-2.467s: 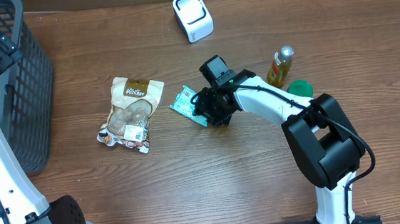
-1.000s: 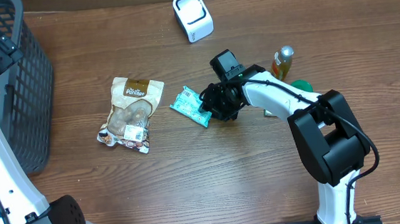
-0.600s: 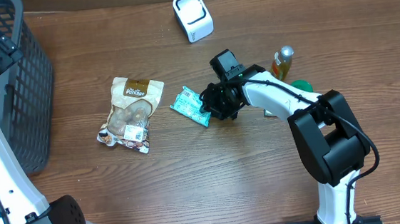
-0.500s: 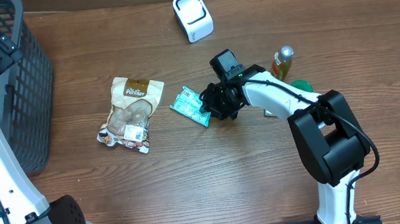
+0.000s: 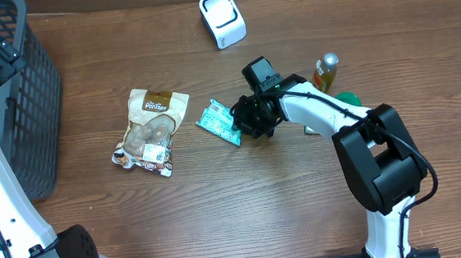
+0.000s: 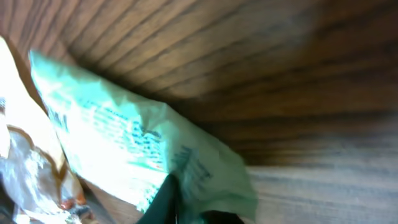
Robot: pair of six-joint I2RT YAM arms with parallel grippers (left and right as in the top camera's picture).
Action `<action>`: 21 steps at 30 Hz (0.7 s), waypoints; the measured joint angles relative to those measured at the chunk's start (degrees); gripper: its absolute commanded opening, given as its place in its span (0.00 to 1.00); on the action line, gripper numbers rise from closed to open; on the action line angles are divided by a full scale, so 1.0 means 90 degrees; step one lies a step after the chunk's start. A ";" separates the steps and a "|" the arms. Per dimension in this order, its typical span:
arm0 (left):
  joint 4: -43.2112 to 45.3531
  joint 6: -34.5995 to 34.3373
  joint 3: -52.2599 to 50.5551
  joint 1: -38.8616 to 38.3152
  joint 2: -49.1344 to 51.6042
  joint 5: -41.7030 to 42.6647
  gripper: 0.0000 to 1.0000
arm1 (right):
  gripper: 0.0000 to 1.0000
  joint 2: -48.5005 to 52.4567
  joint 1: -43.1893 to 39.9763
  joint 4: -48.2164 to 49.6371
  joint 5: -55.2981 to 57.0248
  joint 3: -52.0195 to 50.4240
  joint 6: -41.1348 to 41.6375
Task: Scan the item barcode
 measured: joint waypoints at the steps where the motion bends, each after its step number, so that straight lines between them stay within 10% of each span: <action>1: 0.0000 0.0000 0.0000 0.0000 0.0000 0.0000 1.00 | 0.04 -0.0005 -0.0002 0.0007 -0.0007 -0.0002 0.0007; 21: 0.0000 0.0000 0.0000 0.0000 0.0000 0.0000 1.00 | 0.04 -0.0024 -0.0007 -0.0034 -0.0073 -0.0002 -0.0517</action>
